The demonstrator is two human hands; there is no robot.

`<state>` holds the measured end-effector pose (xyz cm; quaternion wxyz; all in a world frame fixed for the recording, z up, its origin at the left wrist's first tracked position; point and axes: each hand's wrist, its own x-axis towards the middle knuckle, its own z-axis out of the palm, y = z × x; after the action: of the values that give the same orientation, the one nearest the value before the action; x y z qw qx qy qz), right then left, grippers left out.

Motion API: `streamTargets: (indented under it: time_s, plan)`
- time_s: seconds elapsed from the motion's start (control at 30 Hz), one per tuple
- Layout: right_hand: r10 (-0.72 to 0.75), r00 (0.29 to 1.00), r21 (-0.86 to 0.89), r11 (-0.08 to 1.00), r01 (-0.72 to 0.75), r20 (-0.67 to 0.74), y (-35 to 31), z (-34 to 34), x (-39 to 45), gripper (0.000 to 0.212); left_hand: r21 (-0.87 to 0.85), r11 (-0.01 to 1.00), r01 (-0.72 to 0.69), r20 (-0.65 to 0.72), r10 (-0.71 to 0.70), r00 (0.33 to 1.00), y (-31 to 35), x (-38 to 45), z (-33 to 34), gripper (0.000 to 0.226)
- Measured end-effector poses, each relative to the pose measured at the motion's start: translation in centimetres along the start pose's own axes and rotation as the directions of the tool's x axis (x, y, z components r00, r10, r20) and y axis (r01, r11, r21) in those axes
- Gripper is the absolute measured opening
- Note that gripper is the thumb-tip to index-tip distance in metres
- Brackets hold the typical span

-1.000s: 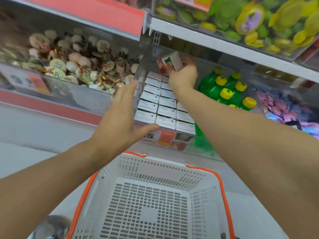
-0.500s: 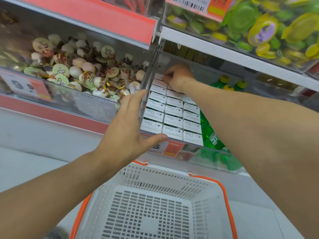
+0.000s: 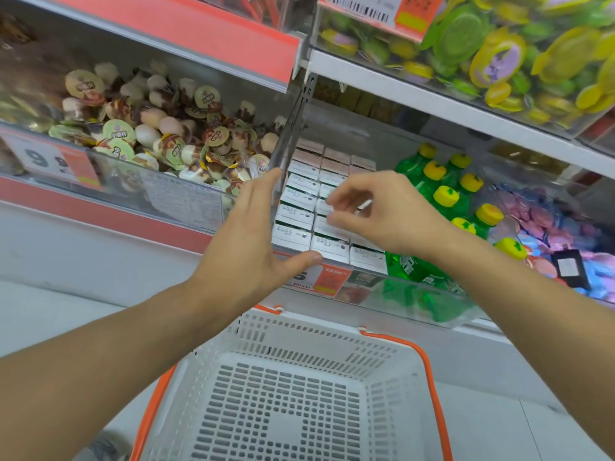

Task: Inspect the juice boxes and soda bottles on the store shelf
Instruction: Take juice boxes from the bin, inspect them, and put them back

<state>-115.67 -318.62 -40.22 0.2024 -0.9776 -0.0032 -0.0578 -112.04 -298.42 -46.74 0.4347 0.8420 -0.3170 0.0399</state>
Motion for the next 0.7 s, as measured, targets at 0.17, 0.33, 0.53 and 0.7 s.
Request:
streamTargets:
  time_s: [0.17, 0.33, 0.53, 0.7]
  plan:
    - [0.047, 0.961, 0.072, 0.995, -0.069, 0.271, 2.0, -1.4, -2.1, 0.028, 0.063, 0.998, 0.01, 0.026, -0.012, 1.0, 0.5, -0.1, 0.0, 0.111]
    - [-0.034, 0.954, -0.012, 0.999, 0.039, 0.299, 1.8, -1.0, -1.1, 0.03, 0.073, 0.997, 0.033, 0.042, -0.036, 0.998, 1.0, -0.2, -0.3, 0.111]
    - [-0.057, 0.899, -0.216, 0.962, 0.165, 0.433, -0.1, -1.9, 0.7, 0.033, 0.08, 0.996, 0.033, 0.058, -0.037, 0.998, 1.2, -0.2, -0.4, 0.108]
    - [-0.015, 0.909, -0.261, 0.956, 0.135, 0.416, -0.6, -1.3, 1.3, 0.028, 0.069, 0.997, 0.017, 0.054, -0.021, 0.998, 1.1, -0.3, -0.4, 0.108]
